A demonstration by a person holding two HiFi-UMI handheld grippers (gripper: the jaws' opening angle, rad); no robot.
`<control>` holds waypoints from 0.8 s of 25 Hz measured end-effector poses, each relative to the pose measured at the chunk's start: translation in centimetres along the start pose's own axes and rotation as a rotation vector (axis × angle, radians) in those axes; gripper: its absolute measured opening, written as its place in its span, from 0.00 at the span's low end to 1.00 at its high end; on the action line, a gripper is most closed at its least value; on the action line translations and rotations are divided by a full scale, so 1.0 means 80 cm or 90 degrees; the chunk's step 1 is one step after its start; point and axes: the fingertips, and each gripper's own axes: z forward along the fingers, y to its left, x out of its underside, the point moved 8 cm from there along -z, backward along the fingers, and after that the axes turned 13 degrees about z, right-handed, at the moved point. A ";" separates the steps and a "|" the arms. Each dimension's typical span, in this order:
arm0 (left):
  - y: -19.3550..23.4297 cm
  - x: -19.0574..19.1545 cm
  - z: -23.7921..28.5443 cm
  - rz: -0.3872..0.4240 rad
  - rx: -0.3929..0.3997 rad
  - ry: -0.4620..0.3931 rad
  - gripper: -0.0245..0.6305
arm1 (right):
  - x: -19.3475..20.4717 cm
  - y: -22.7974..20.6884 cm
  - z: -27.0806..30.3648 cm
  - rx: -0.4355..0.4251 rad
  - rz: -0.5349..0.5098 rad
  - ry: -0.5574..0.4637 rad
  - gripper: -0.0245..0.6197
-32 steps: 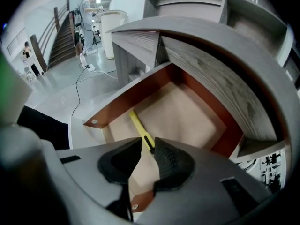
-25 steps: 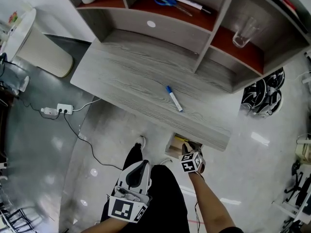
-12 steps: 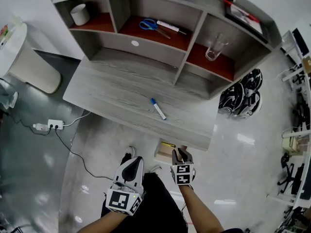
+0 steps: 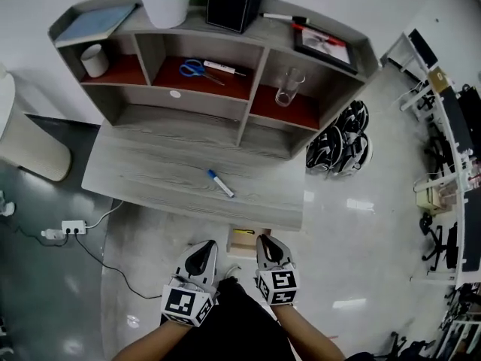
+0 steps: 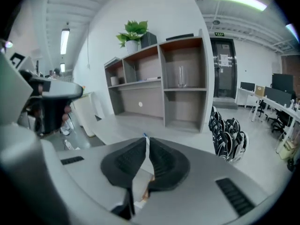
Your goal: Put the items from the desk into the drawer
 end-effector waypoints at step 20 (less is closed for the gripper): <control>0.049 -0.096 0.012 0.076 0.094 -0.085 0.06 | -0.165 0.151 -0.065 -0.038 -0.105 -0.311 0.07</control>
